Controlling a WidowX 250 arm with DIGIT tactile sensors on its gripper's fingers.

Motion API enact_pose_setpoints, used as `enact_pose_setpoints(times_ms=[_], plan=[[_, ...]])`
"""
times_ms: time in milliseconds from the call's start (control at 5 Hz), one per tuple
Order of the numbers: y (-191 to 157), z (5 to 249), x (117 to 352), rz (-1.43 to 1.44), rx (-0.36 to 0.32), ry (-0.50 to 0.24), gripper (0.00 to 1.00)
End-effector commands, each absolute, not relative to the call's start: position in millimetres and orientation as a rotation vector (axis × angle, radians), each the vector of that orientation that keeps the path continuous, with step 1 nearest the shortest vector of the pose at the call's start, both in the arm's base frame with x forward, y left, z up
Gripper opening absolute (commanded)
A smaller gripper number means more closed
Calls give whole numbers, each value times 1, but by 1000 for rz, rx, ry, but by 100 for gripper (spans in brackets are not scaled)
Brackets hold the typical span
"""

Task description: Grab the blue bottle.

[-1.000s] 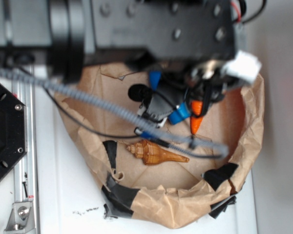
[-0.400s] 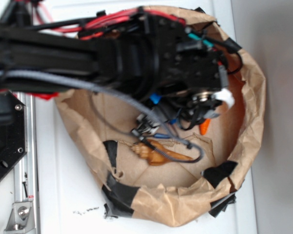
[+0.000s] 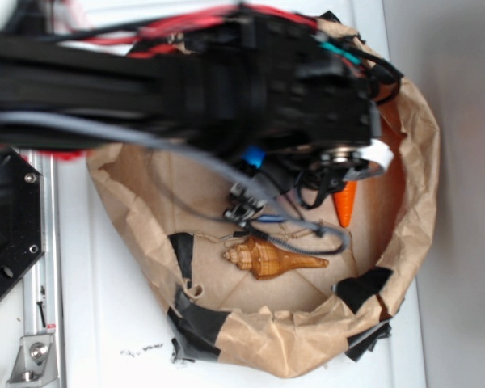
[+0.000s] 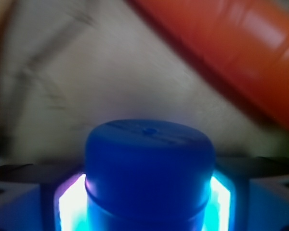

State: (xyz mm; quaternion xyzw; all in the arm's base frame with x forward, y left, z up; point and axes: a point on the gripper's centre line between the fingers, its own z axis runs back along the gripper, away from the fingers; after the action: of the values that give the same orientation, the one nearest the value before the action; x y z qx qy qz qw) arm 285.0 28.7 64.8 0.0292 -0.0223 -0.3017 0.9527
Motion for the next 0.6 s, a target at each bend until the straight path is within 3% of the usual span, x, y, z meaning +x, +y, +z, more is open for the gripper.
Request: enact_pose_setpoints(times_ms=[0,200,400], plan=[[30,179,271,-165,189,-145,0],[27,180,263,90,93,-78,0],[22,167,263,301,65,-118,0]])
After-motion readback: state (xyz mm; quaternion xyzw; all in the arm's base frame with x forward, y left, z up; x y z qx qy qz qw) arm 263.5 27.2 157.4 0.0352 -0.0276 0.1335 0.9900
